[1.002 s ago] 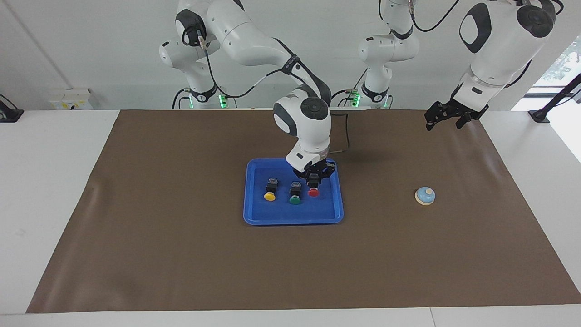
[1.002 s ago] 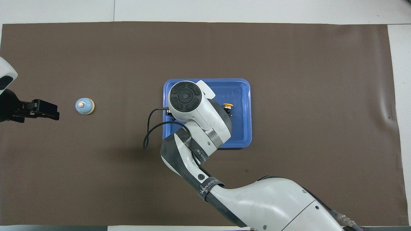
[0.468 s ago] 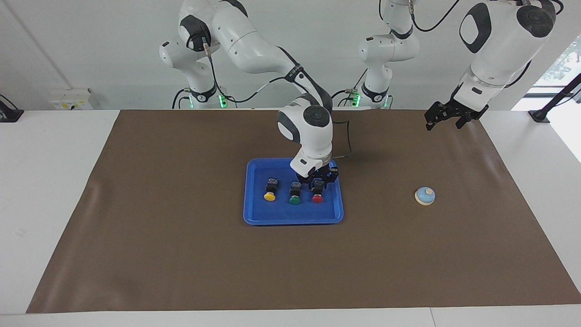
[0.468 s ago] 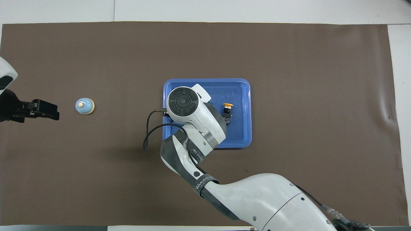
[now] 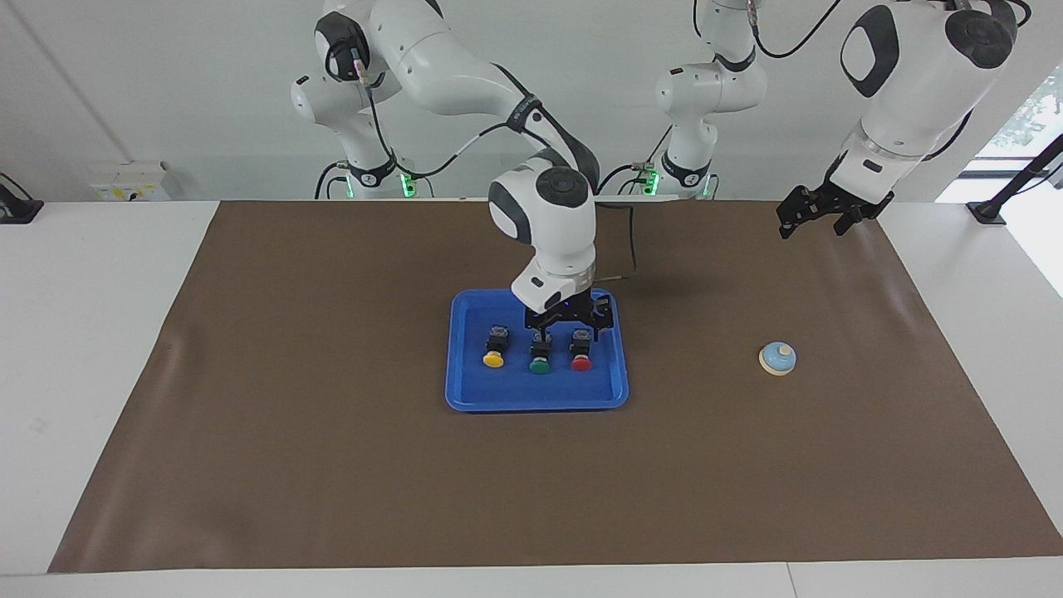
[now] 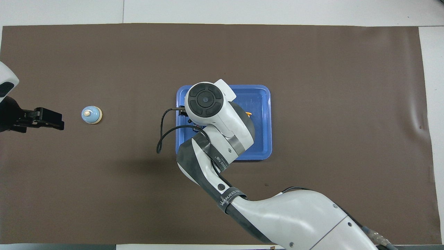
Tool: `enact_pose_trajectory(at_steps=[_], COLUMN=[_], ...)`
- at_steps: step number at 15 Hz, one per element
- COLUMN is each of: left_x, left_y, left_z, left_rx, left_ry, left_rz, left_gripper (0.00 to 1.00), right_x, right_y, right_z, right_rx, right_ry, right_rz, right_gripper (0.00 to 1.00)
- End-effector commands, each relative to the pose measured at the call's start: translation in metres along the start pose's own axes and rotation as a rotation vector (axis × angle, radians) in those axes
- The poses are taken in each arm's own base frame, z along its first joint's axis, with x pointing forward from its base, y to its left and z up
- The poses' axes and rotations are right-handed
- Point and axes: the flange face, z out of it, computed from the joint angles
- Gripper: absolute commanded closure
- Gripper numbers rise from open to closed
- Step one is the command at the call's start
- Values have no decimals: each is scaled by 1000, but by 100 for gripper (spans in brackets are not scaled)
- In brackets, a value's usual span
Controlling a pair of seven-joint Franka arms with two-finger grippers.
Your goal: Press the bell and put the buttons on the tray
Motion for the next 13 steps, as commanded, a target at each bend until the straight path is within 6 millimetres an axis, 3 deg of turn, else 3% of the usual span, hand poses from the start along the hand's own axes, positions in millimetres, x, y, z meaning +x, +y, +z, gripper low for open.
enact_pose_trajectory(at_steps=[1,4,6,8,11,13], left_x=[-6,-6,-6,-6,-6,-6], left_y=[-2,-2,-2,-2,-2,-2], left_z=[-3,-3,-3,-3,-3,-3], left_rx=[12,12,12,12,12,12], left_ry=[21,21,21,21,21,21], left_rz=[-7,-7,-7,-7,-7,-7], left_gripper=[0,0,0,0,0,0], right_x=[7,22,24,24,32,37], right_y=[62,152,219,273,353,384], right_z=[-65,-134,-174,-210,-231,-233], right_rx=[-12,-49,-86,-92,-93,-93], right_ry=[16,-6,-82,-100,-130,-130], right_rz=[-27,-132,-212,-251,-295,-259], right_gripper=[0,0,0,0,0,0])
